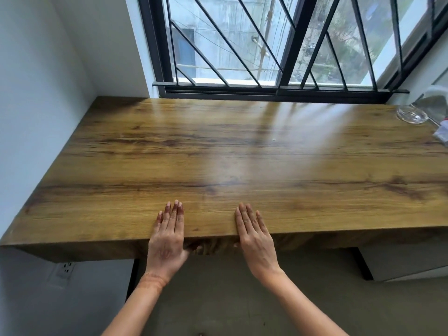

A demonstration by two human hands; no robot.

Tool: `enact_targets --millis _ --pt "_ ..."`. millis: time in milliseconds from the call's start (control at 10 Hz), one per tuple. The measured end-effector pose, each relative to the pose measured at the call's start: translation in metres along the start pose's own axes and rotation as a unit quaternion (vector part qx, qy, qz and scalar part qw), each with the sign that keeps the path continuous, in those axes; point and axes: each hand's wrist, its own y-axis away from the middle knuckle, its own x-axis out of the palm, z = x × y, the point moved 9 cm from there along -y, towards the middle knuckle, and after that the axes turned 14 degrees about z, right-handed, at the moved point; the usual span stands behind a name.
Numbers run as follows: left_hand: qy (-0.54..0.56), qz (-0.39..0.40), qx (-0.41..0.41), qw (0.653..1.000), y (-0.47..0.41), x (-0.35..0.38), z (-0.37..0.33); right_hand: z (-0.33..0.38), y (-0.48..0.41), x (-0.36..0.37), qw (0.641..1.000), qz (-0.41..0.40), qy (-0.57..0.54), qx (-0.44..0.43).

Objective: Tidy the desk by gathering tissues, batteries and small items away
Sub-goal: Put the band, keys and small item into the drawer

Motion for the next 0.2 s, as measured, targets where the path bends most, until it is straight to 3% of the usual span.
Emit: enact_targets --millis 200 --pt "0.006 -0.040 -0.018 0.999 -0.002 -0.015 -0.024 -0.012 0.007 -0.022 0.995 -0.056 -0.073 -0.026"
